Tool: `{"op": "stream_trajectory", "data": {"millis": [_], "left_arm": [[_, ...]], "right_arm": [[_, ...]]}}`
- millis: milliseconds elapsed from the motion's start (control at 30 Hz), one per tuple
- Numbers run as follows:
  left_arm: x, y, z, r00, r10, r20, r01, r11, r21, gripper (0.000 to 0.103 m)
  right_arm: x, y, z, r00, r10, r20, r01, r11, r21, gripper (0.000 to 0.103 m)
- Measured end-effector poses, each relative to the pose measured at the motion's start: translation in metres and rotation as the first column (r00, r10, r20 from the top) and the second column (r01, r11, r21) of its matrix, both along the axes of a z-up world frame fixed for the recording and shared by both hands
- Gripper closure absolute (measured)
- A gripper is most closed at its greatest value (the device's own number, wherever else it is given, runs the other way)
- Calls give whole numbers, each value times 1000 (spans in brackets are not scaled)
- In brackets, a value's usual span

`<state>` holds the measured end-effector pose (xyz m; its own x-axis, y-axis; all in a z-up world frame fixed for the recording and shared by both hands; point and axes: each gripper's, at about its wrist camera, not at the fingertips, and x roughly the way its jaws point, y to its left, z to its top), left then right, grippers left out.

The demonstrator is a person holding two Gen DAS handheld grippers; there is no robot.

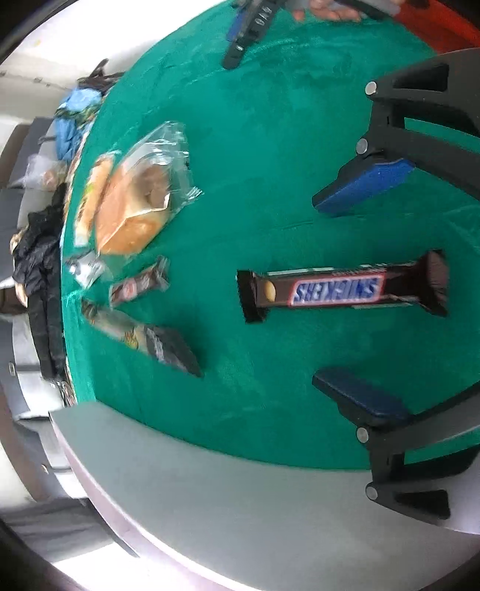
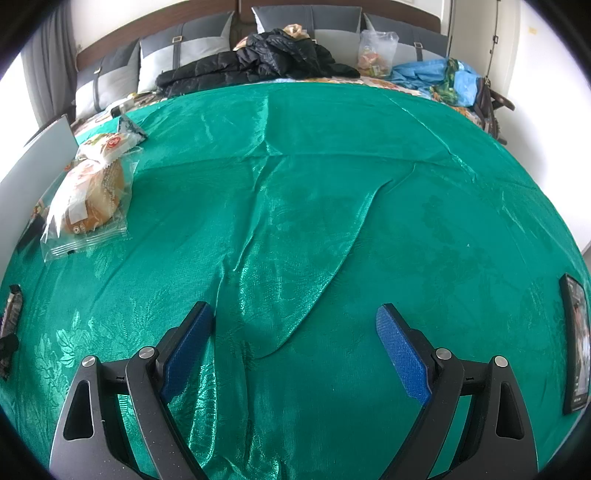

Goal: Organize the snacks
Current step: 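Position the left gripper over the Snickers bar while the right gripper approaches the rice-cake pack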

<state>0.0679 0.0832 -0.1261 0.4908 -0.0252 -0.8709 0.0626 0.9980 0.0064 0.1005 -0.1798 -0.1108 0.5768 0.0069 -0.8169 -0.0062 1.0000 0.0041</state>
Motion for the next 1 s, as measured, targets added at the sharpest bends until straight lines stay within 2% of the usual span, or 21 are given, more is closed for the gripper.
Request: {"op": "stream_trajectory", "data": {"millis": [133, 300, 1000], "left_arm": [[6, 2, -2, 999, 6, 46, -5, 1000, -9, 0], [-1, 7, -2, 996, -6, 93, 7, 1000, -10, 0], [2, 6, -8, 995, -8, 96, 9, 1000, -12, 0]], "right_arm": [[0, 0, 0, 1000, 0, 0, 0, 1000, 0, 12], [0, 0, 0, 1000, 0, -1, 0, 1000, -1, 12], [1, 0, -1, 1000, 0, -4, 0, 1000, -2, 11]]}}
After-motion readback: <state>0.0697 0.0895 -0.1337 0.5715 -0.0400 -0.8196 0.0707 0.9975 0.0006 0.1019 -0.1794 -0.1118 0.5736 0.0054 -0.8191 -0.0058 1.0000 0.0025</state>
